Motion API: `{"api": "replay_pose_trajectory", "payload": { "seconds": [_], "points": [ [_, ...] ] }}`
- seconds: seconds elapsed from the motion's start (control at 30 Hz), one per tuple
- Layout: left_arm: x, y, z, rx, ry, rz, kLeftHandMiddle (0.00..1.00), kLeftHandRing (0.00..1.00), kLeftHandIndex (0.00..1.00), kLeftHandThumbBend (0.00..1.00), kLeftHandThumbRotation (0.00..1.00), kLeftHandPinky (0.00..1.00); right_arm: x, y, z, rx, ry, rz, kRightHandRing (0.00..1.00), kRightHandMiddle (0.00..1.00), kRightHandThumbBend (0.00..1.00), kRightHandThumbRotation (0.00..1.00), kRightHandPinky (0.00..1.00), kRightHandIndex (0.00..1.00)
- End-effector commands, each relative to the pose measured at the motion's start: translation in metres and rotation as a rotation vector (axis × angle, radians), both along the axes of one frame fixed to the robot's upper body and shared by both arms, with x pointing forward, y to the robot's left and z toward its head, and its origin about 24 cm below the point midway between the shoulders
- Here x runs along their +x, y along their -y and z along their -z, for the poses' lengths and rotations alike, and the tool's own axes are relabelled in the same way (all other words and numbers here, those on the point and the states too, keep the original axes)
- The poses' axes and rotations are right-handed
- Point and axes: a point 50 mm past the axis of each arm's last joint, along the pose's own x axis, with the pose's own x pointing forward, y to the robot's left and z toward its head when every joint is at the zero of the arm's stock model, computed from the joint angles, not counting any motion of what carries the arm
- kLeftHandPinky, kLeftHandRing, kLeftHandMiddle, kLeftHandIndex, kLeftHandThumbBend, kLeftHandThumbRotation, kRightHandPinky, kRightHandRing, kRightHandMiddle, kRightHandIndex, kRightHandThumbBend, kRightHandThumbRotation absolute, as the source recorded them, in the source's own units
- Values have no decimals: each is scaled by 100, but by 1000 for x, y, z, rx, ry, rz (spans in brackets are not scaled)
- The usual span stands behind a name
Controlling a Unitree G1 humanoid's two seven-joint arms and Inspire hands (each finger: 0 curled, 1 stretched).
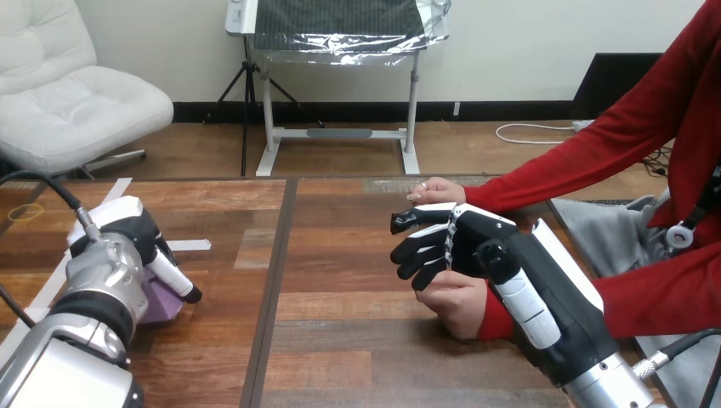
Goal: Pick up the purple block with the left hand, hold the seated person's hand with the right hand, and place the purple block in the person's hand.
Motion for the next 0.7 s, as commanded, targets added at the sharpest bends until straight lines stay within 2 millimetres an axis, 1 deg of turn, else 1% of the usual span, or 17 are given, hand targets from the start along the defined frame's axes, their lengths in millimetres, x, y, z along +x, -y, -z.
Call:
{"api": "replay_pose_trajectory", "payload": {
  "seconds": [0.0,0.2,0.67],
  "points": [
    [15,2,-28,7,118,27,44,36,48,81,0,29,7,-1,-17,-1,85,-10,57,61,81,100,49,69],
    [17,3,-31,5,138,36,43,36,46,82,0,28,8,-2,-17,0,84,-13,57,61,81,100,48,69],
    [22,8,-39,-30,201,30,45,40,46,82,0,32,8,-1,-17,-1,82,-10,57,61,81,100,48,68]
  ]
}}
